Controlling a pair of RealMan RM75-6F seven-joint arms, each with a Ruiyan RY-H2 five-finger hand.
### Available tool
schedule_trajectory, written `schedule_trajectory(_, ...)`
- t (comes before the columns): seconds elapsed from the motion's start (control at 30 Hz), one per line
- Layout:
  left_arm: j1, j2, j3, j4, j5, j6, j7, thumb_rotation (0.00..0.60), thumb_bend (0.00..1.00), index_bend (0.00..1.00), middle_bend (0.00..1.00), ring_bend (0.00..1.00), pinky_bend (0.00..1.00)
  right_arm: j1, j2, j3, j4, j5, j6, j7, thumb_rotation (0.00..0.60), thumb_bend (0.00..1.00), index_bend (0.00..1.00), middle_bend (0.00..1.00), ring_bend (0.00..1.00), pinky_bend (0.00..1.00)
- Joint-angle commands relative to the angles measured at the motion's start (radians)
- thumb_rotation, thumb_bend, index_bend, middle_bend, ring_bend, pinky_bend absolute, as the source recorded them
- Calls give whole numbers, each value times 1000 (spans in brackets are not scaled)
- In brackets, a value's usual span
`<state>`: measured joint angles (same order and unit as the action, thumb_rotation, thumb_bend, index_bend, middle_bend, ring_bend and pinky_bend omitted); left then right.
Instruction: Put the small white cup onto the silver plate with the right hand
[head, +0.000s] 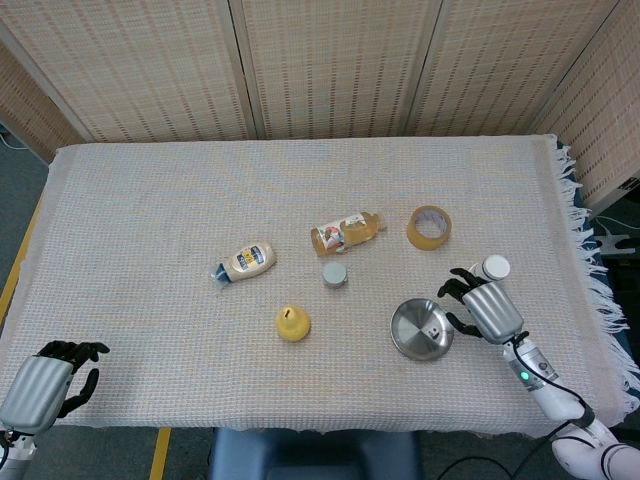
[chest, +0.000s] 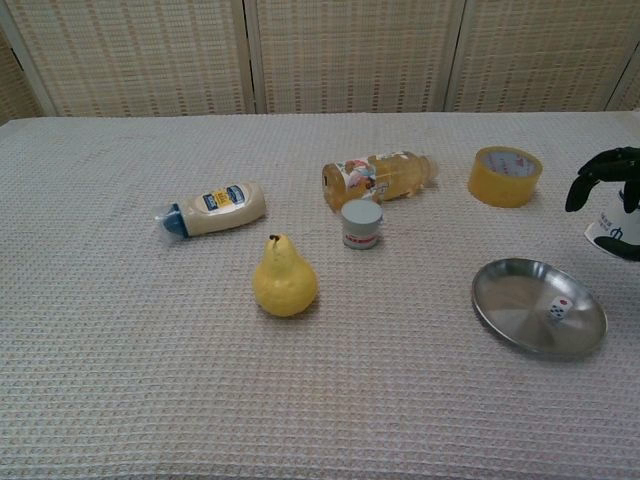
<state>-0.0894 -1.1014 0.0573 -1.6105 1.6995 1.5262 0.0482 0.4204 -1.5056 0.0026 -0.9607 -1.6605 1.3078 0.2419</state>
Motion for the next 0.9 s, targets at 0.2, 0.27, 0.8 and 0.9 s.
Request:
schedule_trajectory(0.2,-1,-1,0,-2,-2,-5,6,600,514,374,463,419,381,3,25,52,39,113,-99,-162,600,93,127,111,0,33)
schedule_trajectory(0.27,-1,-1,0,-2,-3,-7,7,600,515,374,463,420,380,6,19,56,59,122,-110,-138,600,93,125,109,0,27)
schedule_trajectory(0.8,-2,0,-2,-2,-8,-9,4,600,515,374,463,422,381,29,-87,44,296,129,-153,64,600,306,212,116,0,142)
schedule_trajectory(0.9,-2,0,-1,-2,-7,-9,4,600,515,374,464,422,381,31,-104,45,329,134,-163,82,600,307,212,116,0,142)
